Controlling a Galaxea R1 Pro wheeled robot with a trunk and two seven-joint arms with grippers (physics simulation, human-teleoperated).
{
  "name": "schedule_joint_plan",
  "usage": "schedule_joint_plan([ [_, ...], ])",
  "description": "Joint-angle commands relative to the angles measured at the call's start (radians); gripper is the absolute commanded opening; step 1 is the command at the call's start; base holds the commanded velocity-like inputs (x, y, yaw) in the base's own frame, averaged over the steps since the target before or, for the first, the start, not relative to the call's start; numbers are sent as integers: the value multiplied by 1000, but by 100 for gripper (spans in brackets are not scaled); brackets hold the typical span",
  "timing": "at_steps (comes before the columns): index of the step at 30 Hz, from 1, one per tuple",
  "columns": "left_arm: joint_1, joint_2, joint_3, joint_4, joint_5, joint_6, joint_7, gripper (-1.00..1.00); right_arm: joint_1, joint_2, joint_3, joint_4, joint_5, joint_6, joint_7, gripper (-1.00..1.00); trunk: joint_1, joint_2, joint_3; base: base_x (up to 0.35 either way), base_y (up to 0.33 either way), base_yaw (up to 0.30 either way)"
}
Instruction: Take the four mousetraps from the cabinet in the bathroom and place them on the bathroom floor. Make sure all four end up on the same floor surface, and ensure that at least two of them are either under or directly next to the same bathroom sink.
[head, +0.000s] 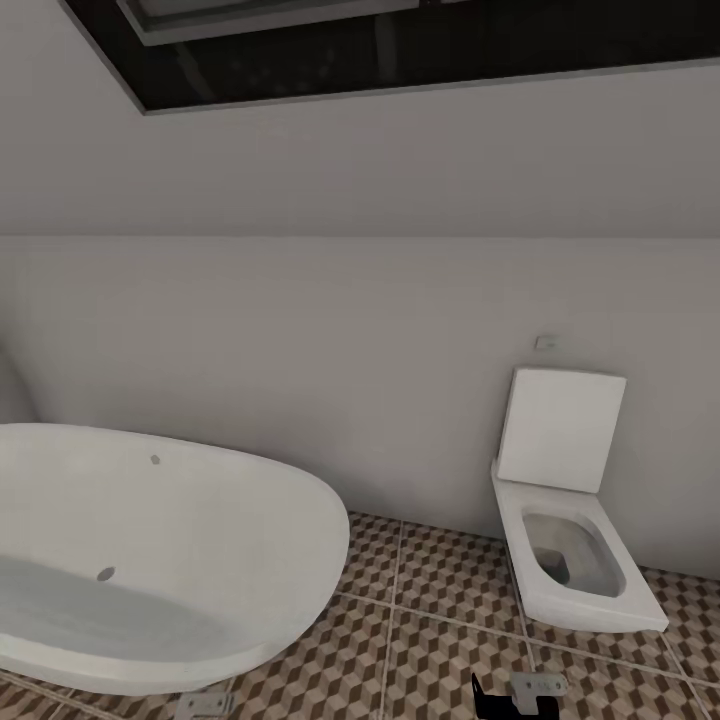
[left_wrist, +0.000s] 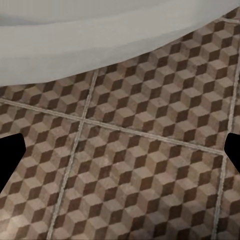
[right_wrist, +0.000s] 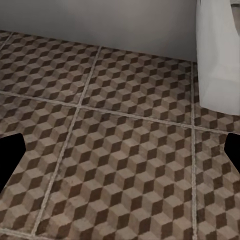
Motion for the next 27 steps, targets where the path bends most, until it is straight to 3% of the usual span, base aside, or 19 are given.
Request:
schedule_joint_plan([
  [1, 0, 0, -1, 0, 0, 5, 3, 100, -1, 0, 1, 0, 1, -3, -4, 100, 0, -1, -1, 0, 0, 0],
  [7, 0, 1, 0, 12, 0, 5, 3, 100, -1, 0, 1, 0, 1, -3, -3, 100, 0, -1, -1, 0, 0, -58],
  [18, 0, 1, 0, 33, 0, 2, 3, 100, -1, 0, 1, 0, 1, -3, -3, 100, 0, -1, -1, 0, 0, -251],
  [27, 0, 0, 1, 81, 0, -117, 3, 100, -1, 0, 1, 0, 1, -3, -3, 100, 0, -1, -1, 0, 0, -290],
])
